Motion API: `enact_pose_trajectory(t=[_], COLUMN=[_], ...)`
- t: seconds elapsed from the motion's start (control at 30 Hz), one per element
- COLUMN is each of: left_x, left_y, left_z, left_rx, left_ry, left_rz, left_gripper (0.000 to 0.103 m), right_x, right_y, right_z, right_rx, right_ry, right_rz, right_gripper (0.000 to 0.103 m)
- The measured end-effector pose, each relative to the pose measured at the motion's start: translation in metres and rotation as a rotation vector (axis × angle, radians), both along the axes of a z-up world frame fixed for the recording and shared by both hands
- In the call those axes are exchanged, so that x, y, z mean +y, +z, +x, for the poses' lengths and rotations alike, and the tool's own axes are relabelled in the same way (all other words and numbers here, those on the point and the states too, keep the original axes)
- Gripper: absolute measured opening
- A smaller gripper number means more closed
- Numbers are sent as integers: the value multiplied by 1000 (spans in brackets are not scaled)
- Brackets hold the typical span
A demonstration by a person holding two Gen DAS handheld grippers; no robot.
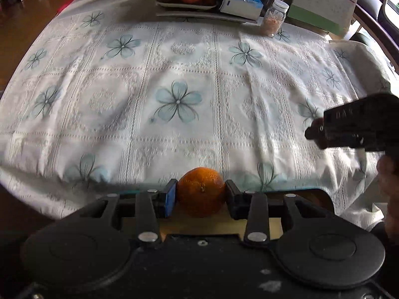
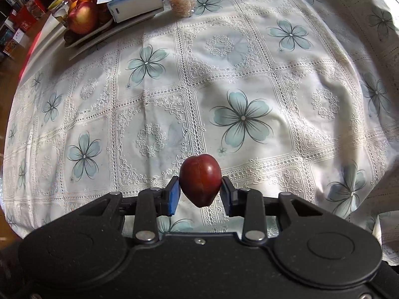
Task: Organize fruits
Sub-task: 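Carry the apple and tangerine in both tools over the gold tray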
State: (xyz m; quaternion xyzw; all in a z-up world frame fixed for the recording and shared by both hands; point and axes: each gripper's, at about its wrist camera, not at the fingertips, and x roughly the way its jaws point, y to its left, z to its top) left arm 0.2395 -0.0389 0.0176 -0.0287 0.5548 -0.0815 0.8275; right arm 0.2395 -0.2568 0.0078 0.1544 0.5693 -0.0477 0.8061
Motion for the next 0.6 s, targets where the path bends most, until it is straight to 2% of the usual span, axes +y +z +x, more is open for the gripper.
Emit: enact_pose_trajectory(t=[0.2, 0.3, 0.4, 0.5, 0.6], left_x=[31, 40, 45, 51, 54], left_y=[-8, -8, -7, -6, -8], left_z=[-59, -81, -96, -111, -125], left_rx=[26, -4, -44, -55, -65], left_ry=[49, 57, 48, 40, 45], left_rz=[-45, -28, -13, -56, -78], left_gripper=[40, 40, 40, 40, 40], right_x=[12, 19, 25, 31, 34], right_y=[4, 9, 19, 29, 31], right_z=[-17, -34, -63, -99, -133], right_rx=[-78, -121, -202, -284, -328], right_ry=[45, 90, 120, 140, 148], right_rz=[-51, -41, -24, -8, 20], right_gripper=[44, 44, 44, 44, 44])
